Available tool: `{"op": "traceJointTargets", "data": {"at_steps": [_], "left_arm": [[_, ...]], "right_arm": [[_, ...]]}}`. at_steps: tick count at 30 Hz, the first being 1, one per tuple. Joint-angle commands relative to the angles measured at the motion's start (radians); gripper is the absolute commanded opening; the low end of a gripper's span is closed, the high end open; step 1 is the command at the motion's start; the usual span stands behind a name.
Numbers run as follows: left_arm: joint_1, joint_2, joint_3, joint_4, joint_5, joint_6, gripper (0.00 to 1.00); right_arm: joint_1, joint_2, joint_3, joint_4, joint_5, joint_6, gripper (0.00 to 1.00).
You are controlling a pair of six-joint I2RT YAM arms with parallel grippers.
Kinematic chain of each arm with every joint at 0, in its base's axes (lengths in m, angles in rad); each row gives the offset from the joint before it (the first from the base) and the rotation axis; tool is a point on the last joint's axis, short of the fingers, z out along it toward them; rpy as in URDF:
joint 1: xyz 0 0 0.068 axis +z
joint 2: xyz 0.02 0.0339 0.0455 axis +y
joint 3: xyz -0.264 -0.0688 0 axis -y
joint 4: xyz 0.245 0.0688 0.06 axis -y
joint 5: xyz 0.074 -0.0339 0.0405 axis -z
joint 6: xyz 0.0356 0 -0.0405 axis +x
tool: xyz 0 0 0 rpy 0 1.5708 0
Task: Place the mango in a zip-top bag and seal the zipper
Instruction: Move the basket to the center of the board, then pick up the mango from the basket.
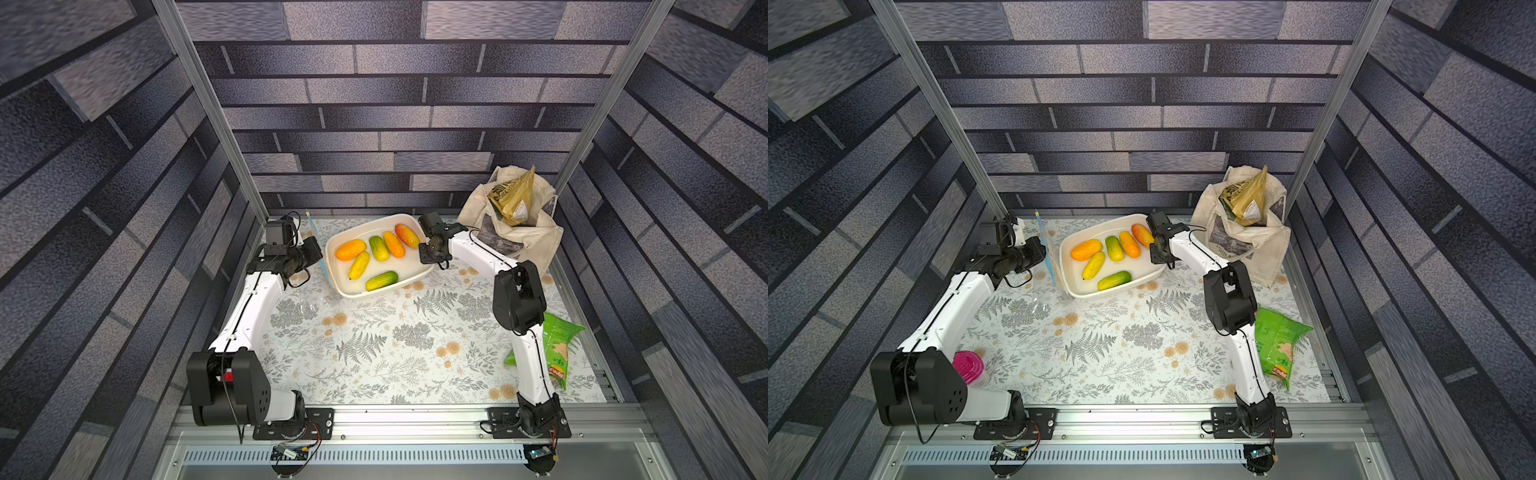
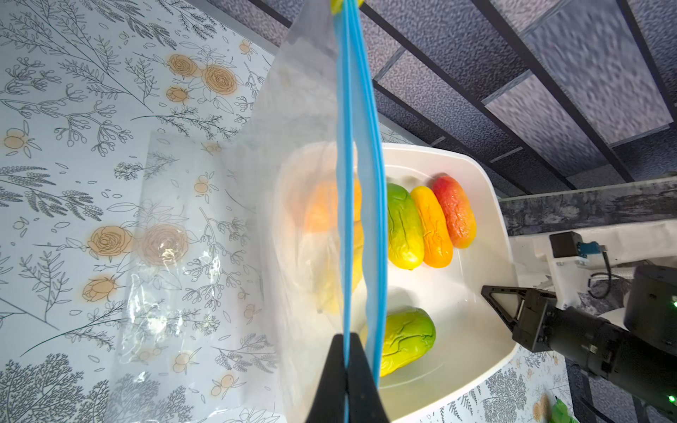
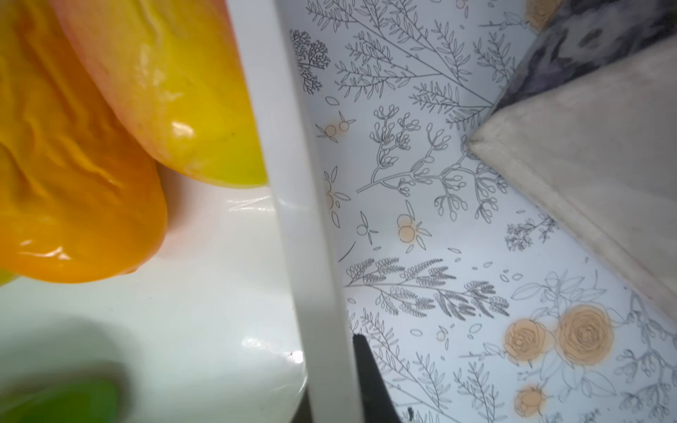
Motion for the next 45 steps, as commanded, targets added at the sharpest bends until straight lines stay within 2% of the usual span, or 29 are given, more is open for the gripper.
{"op": "traceJointTargets", "data": {"at_steps": [1,3,7,10,18,19,22,25,27,31,34,37,41,43,45], "left_arm": [[0.006,-0.036,-0.002,-0.016,0.027,0.029,0.00],[0.007,-0.042,0.003,-0.020,0.025,0.033,0.00],[0.008,-0.052,0.011,-0.031,0.022,0.038,0.00],[0.007,-0.052,0.015,-0.024,0.044,0.034,0.00],[-0.031,-0.026,0.063,-0.054,0.057,0.057,0.00],[-0.034,-0.028,0.063,-0.058,0.055,0.062,0.00],[-0.052,-0.033,0.063,-0.064,0.058,0.069,0.00],[-0.074,-0.033,0.065,-0.090,0.051,0.087,0.00],[-0.084,-0.038,0.066,-0.120,0.033,0.098,0.00],[-0.115,-0.058,0.052,-0.150,0.049,0.135,0.00],[-0.172,-0.051,0.054,-0.164,0.075,0.168,0.00],[-0.214,-0.014,0.052,-0.133,0.133,0.160,0.00],[-0.228,0.036,0.037,-0.072,0.197,0.123,0.00],[-0.226,0.048,0.031,-0.059,0.207,0.118,0.00],[-0.229,0.063,0.031,-0.059,0.209,0.116,0.00]], "right_arm": [[-0.004,-0.086,-0.157,-0.015,0.056,-0.010,0.00],[-0.004,-0.173,-0.254,-0.016,0.063,-0.007,0.00],[-0.004,-0.258,-0.381,-0.084,0.112,0.045,0.03],[-0.007,-0.297,-0.465,-0.129,0.200,0.119,0.04],[-0.016,-0.411,-0.698,-0.087,0.202,0.225,0.07],[-0.018,-0.436,-0.720,-0.089,0.212,0.226,0.09],[-0.025,-0.484,-0.747,-0.085,0.225,0.194,0.41],[-0.030,-0.493,-0.703,-0.102,0.226,0.143,0.63],[-0.032,-0.498,-0.658,-0.119,0.228,0.111,0.69],[-0.030,-0.522,-0.538,-0.136,0.239,0.074,0.70],[-0.022,-0.526,-0.471,-0.024,0.063,0.058,0.67],[0.021,-0.437,-0.388,0.084,-0.098,0.071,0.67],[0.070,-0.234,-0.217,0.072,-0.117,0.088,0.69],[0.069,-0.160,-0.161,0.049,-0.048,0.106,0.69],[0.069,-0.082,-0.111,0.048,-0.039,0.109,0.70]]}}
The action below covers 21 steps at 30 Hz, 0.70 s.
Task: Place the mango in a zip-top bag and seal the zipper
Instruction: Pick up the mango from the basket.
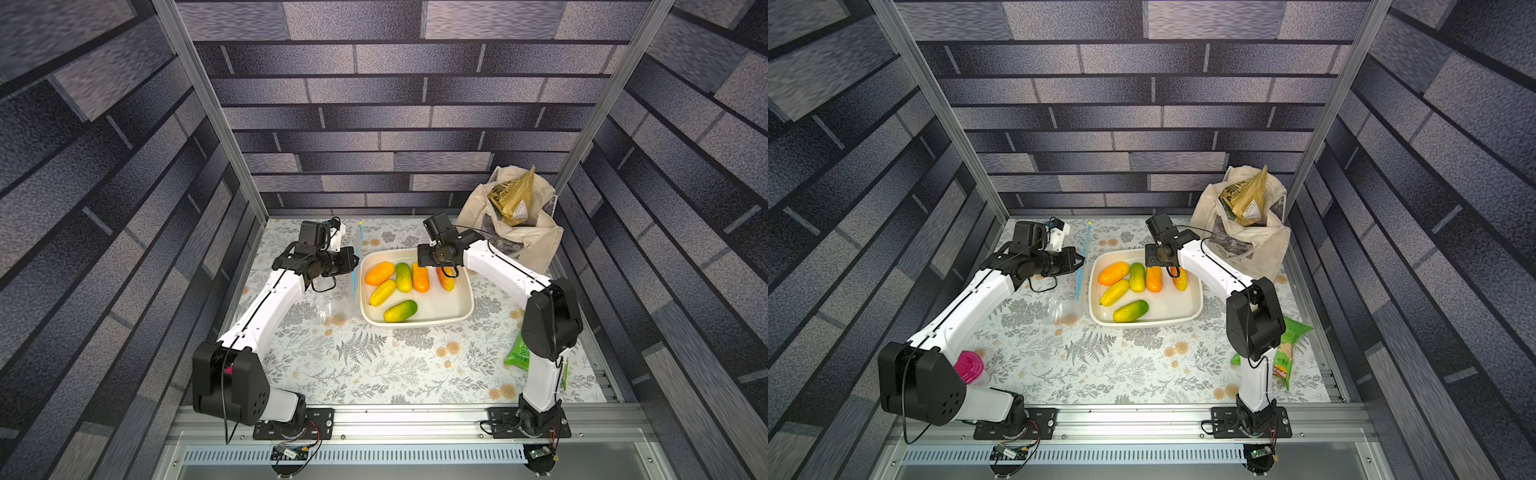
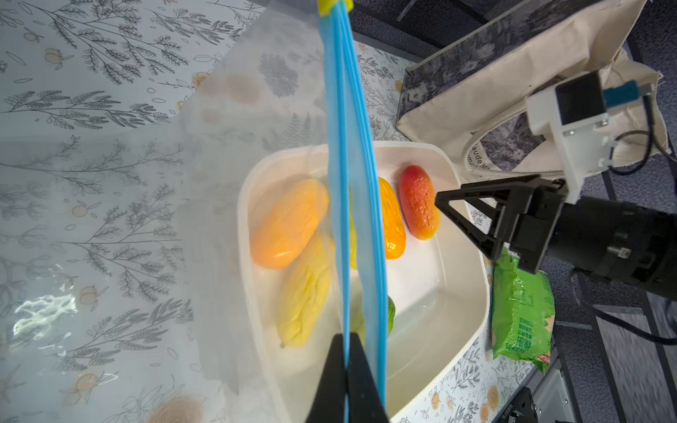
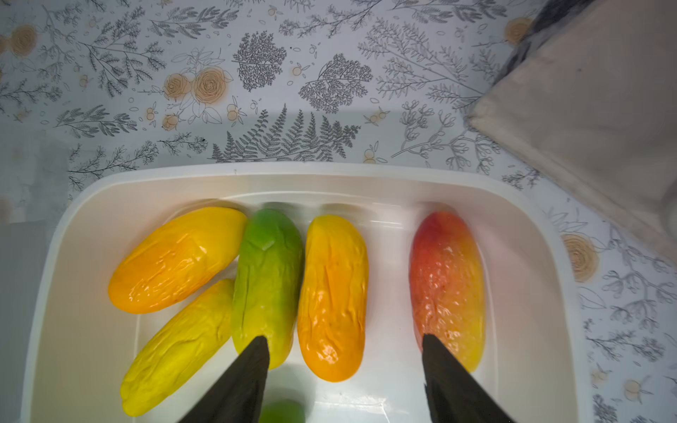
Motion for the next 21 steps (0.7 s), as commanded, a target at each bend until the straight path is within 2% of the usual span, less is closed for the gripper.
{"op": "traceJointTargets", "data": {"at_steps": [1,4,8,11,18,19,21], "left_arm": [[0.000,0.025,-0.005,0.026,0.047,-0.002,0.00],[-0.007,0.051,-0.002,0.031,0.065,-0.006,0.00],[-0.025,0.069,-0.001,0.035,0.061,-0.007,0.00],[-0.030,0.084,0.009,0.029,0.058,-0.006,0.00],[-0.055,0.101,0.040,-0.005,0.008,-0.009,0.00],[-0.060,0.100,0.041,-0.006,0.000,-0.009,0.00],[-0.068,0.098,0.041,-0.003,-0.008,-0.011,0.00]], "right_arm": [[-0.009,0.124,0.076,-0.029,-0.005,0.019,0.70],[-0.008,0.220,0.170,-0.051,-0.059,0.015,0.70],[-0.006,0.309,0.245,-0.107,-0.022,0.012,0.70],[-0.006,0.331,0.262,-0.138,0.013,0.013,0.70],[0.018,0.309,0.224,-0.169,0.012,-0.008,0.66],[0.024,0.309,0.214,-0.173,0.016,-0.011,0.65],[0.024,0.307,0.191,-0.159,0.010,-0.005,0.55]]}}
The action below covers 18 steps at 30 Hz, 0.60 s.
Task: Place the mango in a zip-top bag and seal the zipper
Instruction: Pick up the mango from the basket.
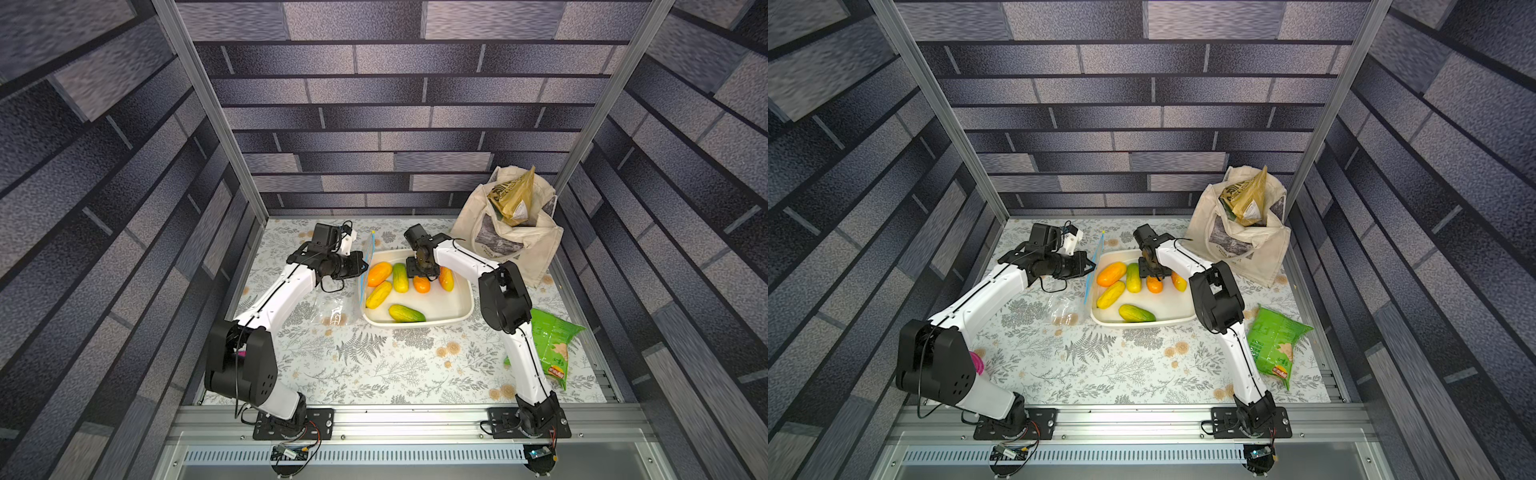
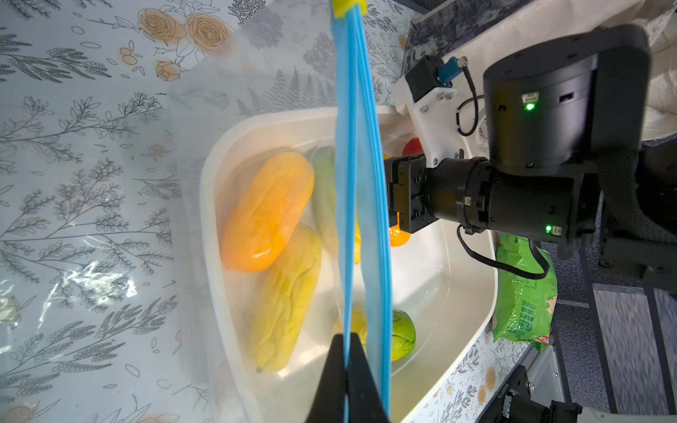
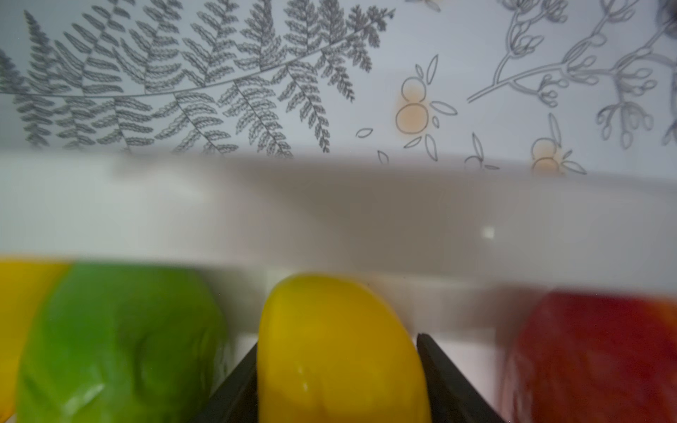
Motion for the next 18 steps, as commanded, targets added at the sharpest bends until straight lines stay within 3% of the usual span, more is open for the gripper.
{"op": "traceJointTargets", "data": {"at_steps": [1,3,8,11,13,18], "left_arm": [[-0.012,0.006,0.033,-0.017,-0.025,-0.012,0.00],[-0.015,0.008,0.035,-0.018,-0.023,-0.013,0.00],[-0.022,0.009,0.035,-0.026,-0.020,-0.004,0.00],[-0.025,0.008,0.034,-0.015,-0.005,-0.007,0.00],[-0.030,0.008,0.037,-0.007,0.010,-0.011,0.00],[-0.049,0.009,0.065,-0.007,0.028,-0.016,0.00]], "right_arm": [[0.013,-0.022,-0.033,-0.040,0.015,0.004,0.46],[0.013,-0.052,-0.052,-0.029,0.021,0.010,0.33],[0.009,-0.267,-0.185,0.135,-0.044,0.029,0.15],[0.009,-0.468,-0.341,0.376,-0.116,0.101,0.10],[0.009,-0.578,-0.486,0.642,-0.177,0.207,0.04],[0.028,-0.615,-0.615,1.097,-0.252,0.409,0.00]]}}
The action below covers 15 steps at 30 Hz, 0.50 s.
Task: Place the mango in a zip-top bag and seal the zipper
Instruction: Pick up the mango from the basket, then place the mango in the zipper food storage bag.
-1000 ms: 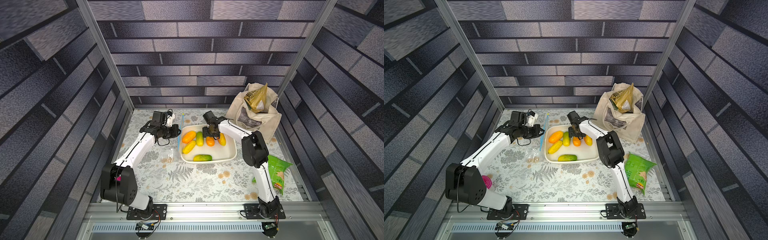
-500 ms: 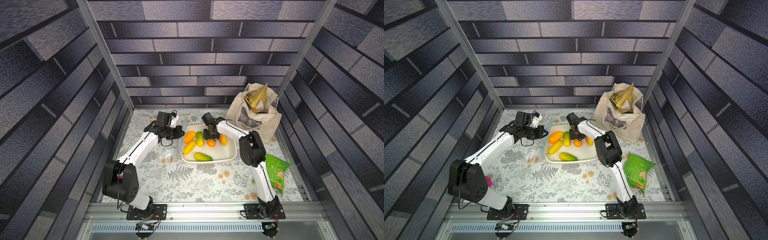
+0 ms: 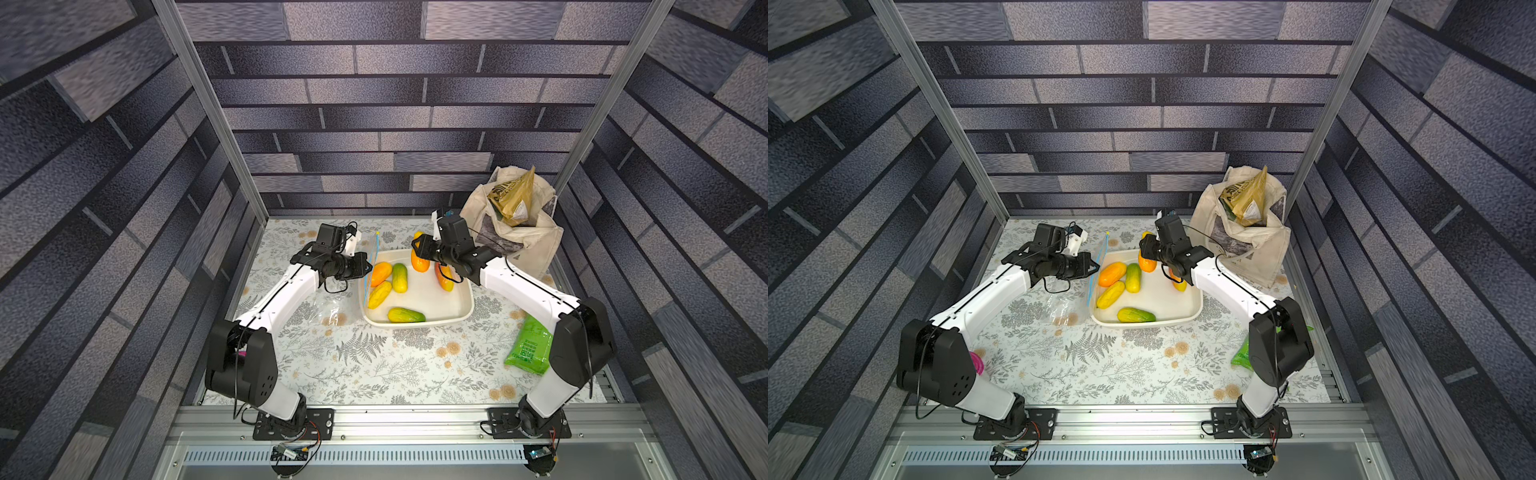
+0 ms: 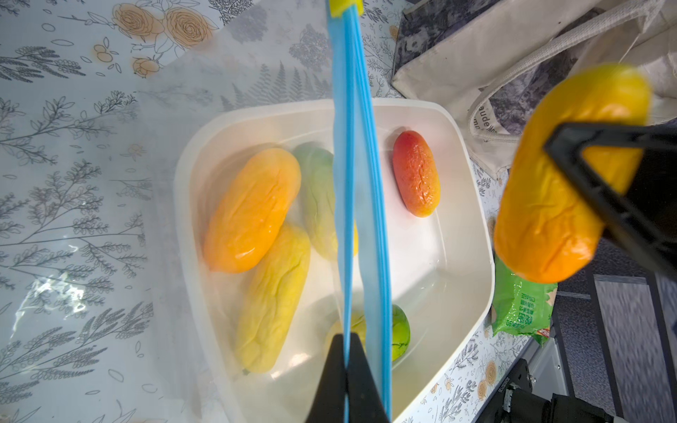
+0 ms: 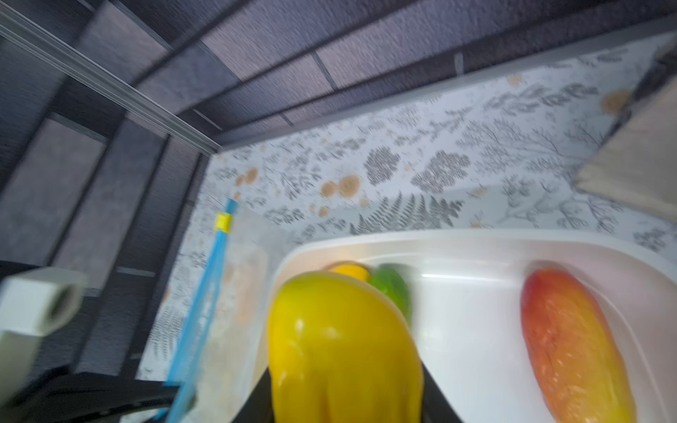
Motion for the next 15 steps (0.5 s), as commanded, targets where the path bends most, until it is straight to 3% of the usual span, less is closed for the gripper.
{"op": "traceJointTargets", "data": {"at_steps": [1,9,15], "left_arm": [[-0.014,0.012,0.063,-0.010,0.036,-0.017,0.00],[-0.022,0.008,0.128,-0.045,0.084,-0.035,0.00],[-0.023,0.029,0.148,-0.051,0.106,-0.042,0.00]], "right_arm": [[0.028,0.062,-0.056,0.419,-0.077,0.157,0.00],[0.087,0.201,-0.026,0.803,-0.041,0.135,0.00],[0.100,0.219,-0.067,0.964,0.008,0.162,0.00]]}}
